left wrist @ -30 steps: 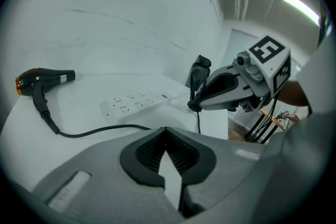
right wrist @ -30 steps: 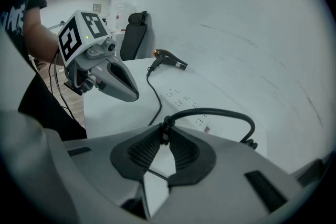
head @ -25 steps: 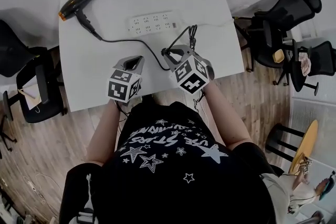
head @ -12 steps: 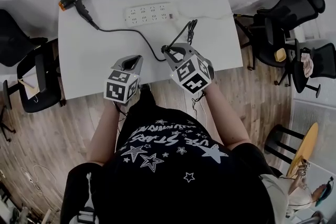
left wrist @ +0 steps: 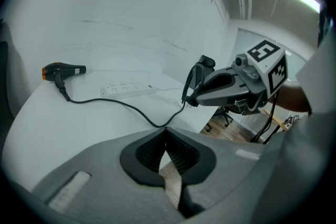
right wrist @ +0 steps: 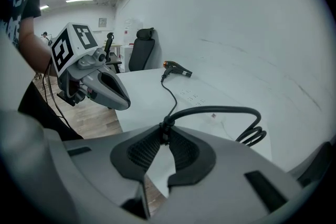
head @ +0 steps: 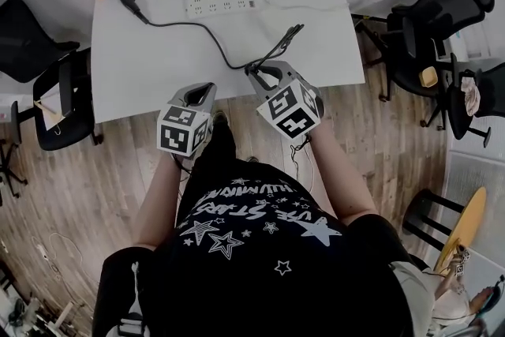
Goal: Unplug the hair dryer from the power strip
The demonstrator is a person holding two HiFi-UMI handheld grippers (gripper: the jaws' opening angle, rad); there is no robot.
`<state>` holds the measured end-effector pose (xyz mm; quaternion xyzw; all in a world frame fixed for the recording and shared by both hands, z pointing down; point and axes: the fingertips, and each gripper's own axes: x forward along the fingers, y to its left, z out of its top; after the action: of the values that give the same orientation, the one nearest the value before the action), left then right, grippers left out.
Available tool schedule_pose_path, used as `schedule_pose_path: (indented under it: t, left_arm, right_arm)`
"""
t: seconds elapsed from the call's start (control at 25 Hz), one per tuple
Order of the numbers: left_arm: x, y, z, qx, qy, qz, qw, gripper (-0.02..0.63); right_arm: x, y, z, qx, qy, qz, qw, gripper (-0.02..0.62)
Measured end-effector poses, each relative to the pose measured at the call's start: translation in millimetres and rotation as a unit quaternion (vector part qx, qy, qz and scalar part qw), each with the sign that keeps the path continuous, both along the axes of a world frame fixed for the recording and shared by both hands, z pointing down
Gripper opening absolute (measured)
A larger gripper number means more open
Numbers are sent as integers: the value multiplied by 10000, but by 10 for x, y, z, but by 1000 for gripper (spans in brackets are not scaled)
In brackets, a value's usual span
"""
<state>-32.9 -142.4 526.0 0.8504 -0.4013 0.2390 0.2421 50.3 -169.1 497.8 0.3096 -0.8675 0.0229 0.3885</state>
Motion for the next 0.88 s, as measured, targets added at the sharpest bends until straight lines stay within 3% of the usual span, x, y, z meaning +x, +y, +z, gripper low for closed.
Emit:
schedule_pose_path:
  t: [0.4, 0.88]
  left_arm:
    - [131, 704, -37, 47, -92, -276, 9996, 8]
    - [210, 1208, -96, 167, -69, -534, 9984, 8]
  right_arm:
    - [284, 596, 10, 107, -57, 8, 9999, 63]
    - [513, 1119, -14, 205, -163, 65, 9996, 64]
